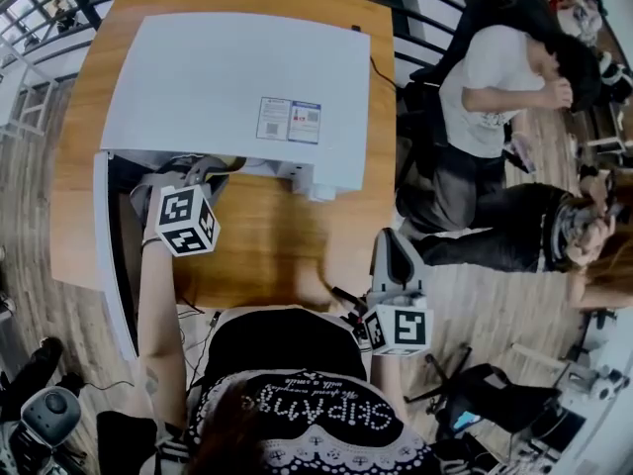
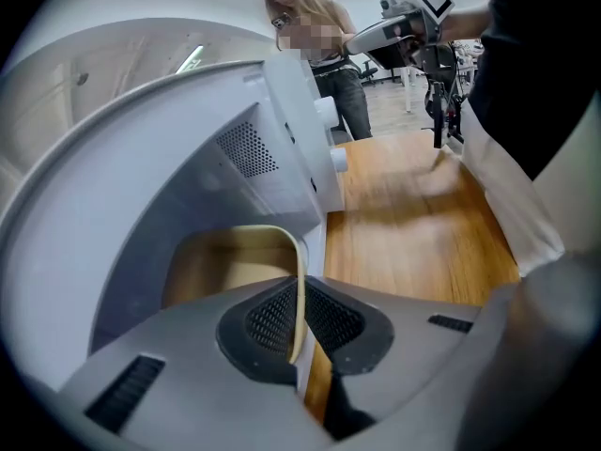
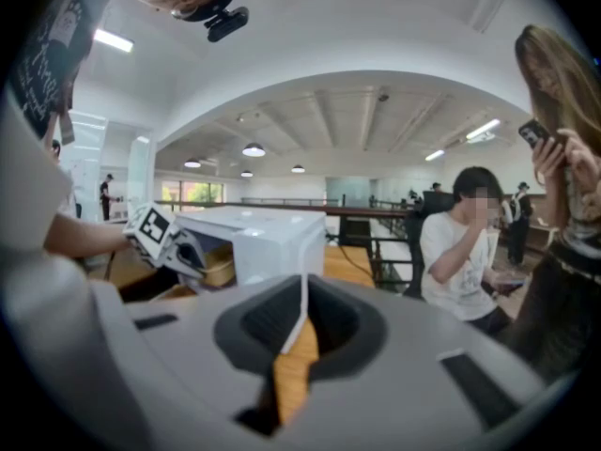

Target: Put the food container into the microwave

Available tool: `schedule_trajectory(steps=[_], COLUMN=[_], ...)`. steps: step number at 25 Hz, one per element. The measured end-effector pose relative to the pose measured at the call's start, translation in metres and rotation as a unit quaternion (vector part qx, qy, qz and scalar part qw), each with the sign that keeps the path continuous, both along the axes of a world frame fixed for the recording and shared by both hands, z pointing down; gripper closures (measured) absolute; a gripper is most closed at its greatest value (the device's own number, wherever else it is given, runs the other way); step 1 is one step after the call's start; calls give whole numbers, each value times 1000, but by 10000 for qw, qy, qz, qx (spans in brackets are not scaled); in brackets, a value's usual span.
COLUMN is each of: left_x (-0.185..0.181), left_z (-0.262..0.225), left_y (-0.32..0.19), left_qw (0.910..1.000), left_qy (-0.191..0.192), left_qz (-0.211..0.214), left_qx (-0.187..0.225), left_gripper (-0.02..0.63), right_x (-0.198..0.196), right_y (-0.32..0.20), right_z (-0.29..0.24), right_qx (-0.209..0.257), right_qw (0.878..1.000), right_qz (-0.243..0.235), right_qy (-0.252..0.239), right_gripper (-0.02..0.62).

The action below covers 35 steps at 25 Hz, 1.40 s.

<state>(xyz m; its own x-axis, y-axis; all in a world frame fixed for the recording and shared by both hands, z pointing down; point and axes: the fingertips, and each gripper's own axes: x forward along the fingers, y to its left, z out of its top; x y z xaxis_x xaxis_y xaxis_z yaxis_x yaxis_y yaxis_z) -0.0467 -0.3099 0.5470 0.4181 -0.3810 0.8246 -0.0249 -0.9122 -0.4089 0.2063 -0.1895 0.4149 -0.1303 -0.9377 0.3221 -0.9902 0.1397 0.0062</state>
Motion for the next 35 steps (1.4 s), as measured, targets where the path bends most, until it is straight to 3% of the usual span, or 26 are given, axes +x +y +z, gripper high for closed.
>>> schedule_trajectory(steps=[28, 32, 35], left_x=[-2, 1, 1], left_z=[36, 36, 38], left_y=[-32, -36, -39], left_qw=[9996, 9997, 9996], left_qy=[-56, 134, 159], left_qz=[-110, -178, -215], left_qx=[-241, -134, -67], left_gripper=[560, 452, 436], right_x=[1, 2, 2], right_y=[-8, -8, -9], right_z=[9, 12, 15], right_qx=[-177, -180, -187], right_qw=[9998, 9998, 9997], right_qz=[114, 125, 131], right_qy=[6, 15, 30], right_gripper=[555, 555, 555])
